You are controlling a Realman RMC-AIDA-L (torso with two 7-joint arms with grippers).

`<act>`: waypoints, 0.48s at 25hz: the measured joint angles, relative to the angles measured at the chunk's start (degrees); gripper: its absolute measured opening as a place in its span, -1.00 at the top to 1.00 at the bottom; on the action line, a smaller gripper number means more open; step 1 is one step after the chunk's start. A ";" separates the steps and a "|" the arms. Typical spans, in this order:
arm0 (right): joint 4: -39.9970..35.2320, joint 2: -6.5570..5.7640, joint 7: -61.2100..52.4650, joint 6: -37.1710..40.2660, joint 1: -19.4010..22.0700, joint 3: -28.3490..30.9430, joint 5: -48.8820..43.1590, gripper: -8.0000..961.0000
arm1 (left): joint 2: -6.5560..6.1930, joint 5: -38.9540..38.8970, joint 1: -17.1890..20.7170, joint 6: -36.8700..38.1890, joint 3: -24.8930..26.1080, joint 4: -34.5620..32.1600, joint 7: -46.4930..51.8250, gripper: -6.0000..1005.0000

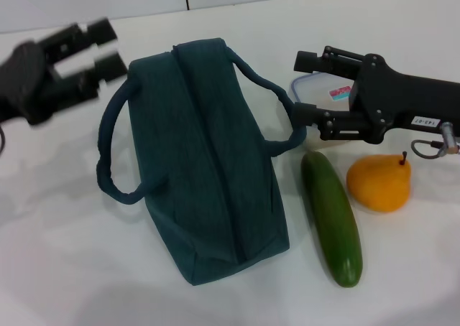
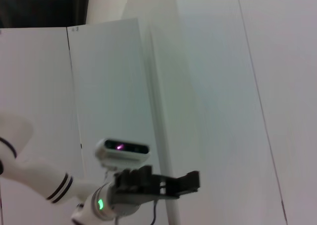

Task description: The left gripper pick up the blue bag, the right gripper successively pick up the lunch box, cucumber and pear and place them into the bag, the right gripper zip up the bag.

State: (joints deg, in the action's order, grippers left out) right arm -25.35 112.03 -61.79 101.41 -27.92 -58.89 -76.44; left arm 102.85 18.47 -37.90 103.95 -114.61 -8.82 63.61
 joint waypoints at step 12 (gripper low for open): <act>-1.29 -0.12 -0.44 -0.21 -0.11 0.56 0.10 -0.73 | -3.57 8.06 -8.51 -12.48 -0.35 -0.38 22.45 -0.48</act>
State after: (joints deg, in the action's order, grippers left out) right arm -26.65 111.91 -62.23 101.20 -28.03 -58.33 -76.34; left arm 99.28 26.53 -46.41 91.46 -114.96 -9.20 86.06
